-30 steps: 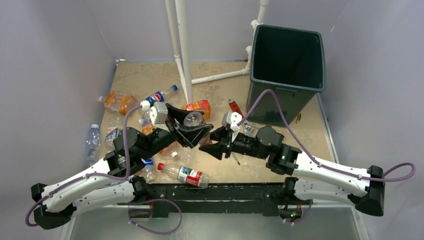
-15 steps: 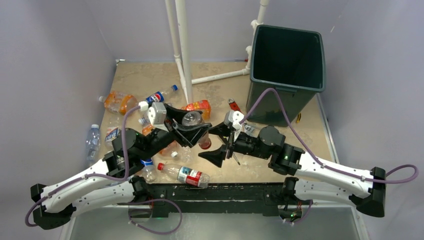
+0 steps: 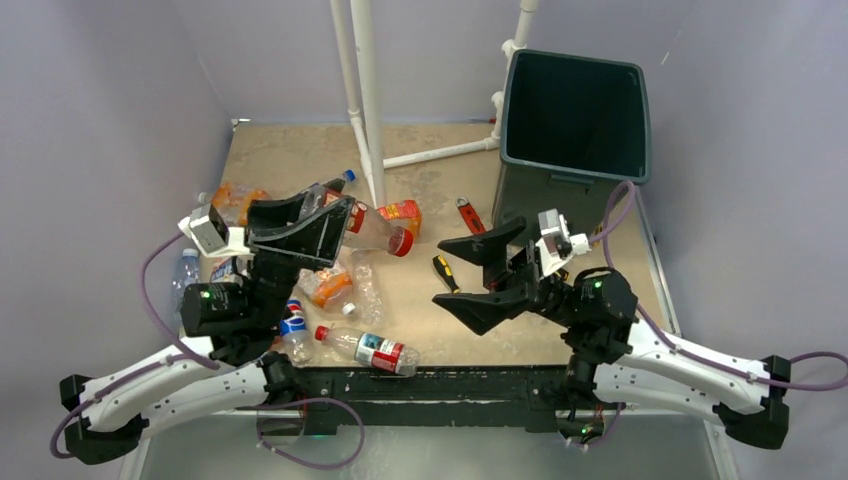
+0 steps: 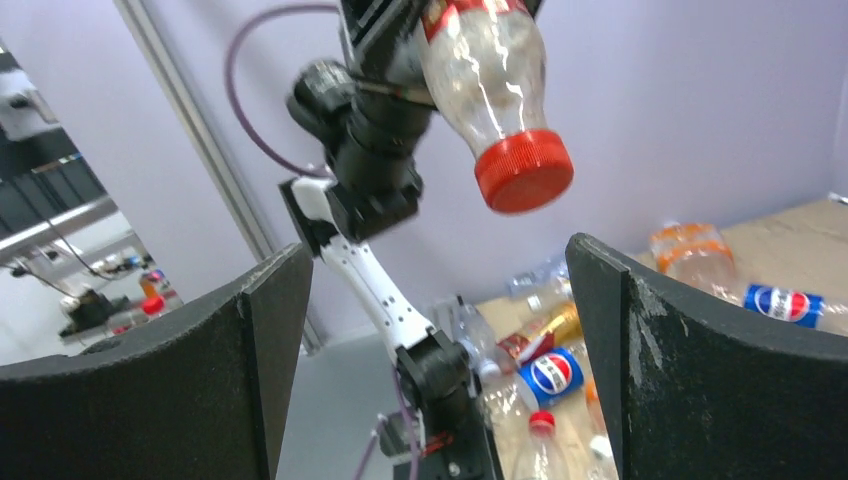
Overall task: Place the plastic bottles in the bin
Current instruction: Pick up the plastic bottle at the center of the board, then place the plastic bottle in the trash bin.
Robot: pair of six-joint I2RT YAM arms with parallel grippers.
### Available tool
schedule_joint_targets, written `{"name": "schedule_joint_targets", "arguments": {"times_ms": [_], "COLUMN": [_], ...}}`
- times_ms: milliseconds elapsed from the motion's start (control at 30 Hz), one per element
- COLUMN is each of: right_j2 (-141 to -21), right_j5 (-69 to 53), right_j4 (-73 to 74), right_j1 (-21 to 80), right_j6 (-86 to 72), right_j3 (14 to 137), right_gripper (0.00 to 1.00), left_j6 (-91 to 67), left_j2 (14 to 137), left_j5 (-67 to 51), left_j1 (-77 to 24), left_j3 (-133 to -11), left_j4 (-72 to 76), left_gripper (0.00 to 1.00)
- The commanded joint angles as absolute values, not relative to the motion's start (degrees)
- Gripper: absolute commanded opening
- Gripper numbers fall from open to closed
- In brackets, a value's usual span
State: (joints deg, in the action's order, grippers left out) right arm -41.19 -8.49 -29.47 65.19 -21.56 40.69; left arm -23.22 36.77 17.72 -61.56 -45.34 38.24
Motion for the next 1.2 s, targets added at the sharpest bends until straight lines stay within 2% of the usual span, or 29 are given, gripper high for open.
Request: {"name": "schedule_joint_targets", "arguments": {"times_ms": [0,200,633,867,1167], "right_j2": [-45.5,-53.6,-57.2,-59.0,-62.0], "right_j5": [-7.0,-7.8,-3.5,-8.2,-6.5], "right_j4": [-50.9,-60.5,-68.9,-68.9,-67.9], "right_j1": [65.0,65.0,65.0,65.0,65.0], "right_j6": [-27.0,-29.2,-33.8,-33.1,-33.8], "right_j3": [39.2,42.7,40.1,42.6,44.8], "right_gripper": [0.98,0.99,0.99,0.94,0.88], "left_j6": [-37.3,-45.2,-47.1,-46.2,-46.0], "left_j2": [38.8,40.6,42.3,41.9,41.9], "left_j5": [21.7,20.8,21.0,20.7,20.9], "left_j1": [-61.6,-61.6,-61.6,-61.6,-61.6], "left_j3": [-40.4,-37.4,-37.7,-36.8,-35.8], "left_j4": [57.8,67.5,66.9,68.4,69.3], "left_gripper": [0.0,0.0,0.0,0.0,0.0]}}
